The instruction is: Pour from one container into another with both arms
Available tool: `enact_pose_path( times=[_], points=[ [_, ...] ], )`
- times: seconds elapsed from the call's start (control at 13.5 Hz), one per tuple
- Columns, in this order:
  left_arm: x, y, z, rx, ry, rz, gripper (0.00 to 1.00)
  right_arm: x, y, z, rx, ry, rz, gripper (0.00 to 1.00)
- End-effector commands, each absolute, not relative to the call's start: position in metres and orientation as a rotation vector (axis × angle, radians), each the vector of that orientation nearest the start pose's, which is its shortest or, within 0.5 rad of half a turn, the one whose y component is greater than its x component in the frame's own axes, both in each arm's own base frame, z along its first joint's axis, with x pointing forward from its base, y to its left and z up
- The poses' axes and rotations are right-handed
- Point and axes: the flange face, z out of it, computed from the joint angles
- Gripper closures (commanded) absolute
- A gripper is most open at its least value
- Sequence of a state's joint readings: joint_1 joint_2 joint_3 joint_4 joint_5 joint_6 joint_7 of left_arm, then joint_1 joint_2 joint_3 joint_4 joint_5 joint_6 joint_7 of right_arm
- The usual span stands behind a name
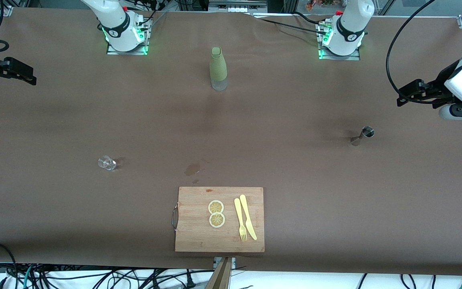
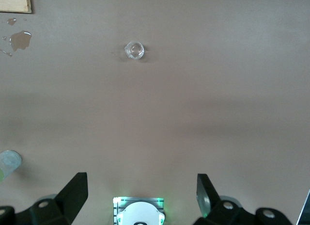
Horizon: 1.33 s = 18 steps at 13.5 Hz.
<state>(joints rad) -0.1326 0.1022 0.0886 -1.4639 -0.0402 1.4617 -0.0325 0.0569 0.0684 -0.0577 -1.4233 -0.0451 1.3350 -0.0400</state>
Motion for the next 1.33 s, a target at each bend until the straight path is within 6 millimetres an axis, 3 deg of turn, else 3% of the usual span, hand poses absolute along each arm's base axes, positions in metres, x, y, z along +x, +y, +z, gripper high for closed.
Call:
enact_pose_path(
  times=[0.0,1.26],
  points=[
    [0.57,-0.0321,0.6089,-3.189,0.049,0.151,0.0,0.5484,-0.0068,0.6426,-3.19,-0.031,0.229,0.0],
    [0.5747,-0.0255,0.6132,-3.117,0.119,0.081,0.0,0.5485,-0.011,0.6427,-3.19,-0.022,0.227,0.0]
  ],
)
